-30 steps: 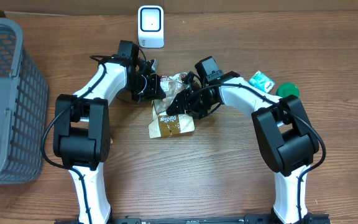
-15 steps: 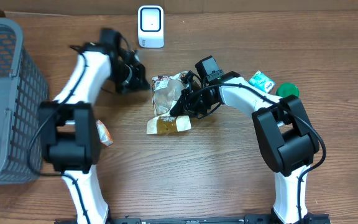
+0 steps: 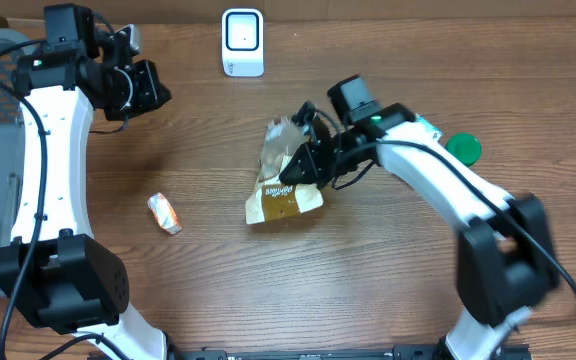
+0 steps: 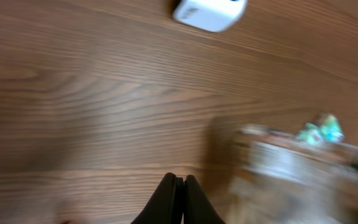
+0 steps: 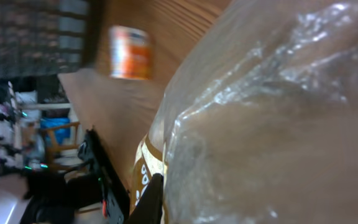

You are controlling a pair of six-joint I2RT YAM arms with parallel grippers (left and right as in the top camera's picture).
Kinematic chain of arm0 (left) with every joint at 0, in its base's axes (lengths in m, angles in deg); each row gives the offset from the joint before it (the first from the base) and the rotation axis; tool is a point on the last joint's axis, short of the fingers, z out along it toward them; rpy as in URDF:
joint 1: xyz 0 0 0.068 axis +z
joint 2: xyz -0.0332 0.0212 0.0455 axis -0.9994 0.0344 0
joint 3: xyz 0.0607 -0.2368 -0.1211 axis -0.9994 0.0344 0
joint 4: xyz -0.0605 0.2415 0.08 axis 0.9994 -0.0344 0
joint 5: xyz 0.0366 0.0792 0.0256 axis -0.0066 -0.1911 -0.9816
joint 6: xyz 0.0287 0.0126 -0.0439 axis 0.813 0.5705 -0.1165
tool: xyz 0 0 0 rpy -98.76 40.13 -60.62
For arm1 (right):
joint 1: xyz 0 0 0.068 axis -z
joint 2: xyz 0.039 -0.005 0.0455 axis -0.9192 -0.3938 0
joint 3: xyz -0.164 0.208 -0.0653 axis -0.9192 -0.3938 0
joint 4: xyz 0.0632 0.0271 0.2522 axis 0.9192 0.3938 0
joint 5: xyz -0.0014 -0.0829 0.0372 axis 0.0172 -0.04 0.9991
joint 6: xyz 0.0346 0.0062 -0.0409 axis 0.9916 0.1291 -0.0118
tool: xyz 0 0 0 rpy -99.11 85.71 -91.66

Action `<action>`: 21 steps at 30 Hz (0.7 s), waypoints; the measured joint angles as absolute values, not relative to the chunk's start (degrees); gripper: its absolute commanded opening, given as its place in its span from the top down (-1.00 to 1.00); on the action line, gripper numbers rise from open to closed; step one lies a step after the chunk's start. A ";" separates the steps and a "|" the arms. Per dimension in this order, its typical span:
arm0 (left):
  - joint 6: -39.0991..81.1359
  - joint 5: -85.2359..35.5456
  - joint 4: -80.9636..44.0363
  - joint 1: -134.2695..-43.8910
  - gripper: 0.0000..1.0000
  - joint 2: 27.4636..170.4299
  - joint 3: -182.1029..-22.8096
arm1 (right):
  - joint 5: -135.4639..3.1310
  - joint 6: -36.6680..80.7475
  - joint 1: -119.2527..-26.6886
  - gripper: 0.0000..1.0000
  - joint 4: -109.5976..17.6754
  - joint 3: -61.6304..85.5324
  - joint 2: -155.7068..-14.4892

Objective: Scan the item barcode
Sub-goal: 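Grasp the PanTree bag with the right gripper and lift it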

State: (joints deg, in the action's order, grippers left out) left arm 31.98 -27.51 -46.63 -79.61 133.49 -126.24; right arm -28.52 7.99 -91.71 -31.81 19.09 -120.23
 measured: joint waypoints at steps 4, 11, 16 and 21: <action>32.02 -31.84 -46.67 -78.49 0.91 133.60 -126.24 | -28.19 3.99 -91.58 0.92 -31.66 19.76 -110.90; 35.89 -37.33 -46.89 -77.00 0.84 133.60 -126.24 | -24.17 -3.29 -91.58 0.92 -31.59 19.94 -104.50; 39.87 -38.88 -46.93 -75.96 0.21 133.60 -126.24 | -18.18 -9.89 -91.60 0.92 -31.37 19.94 -104.54; 41.16 -42.31 -47.37 -75.23 -0.99 133.60 -126.24 | -15.97 -12.52 -91.58 0.92 -31.61 19.94 -104.54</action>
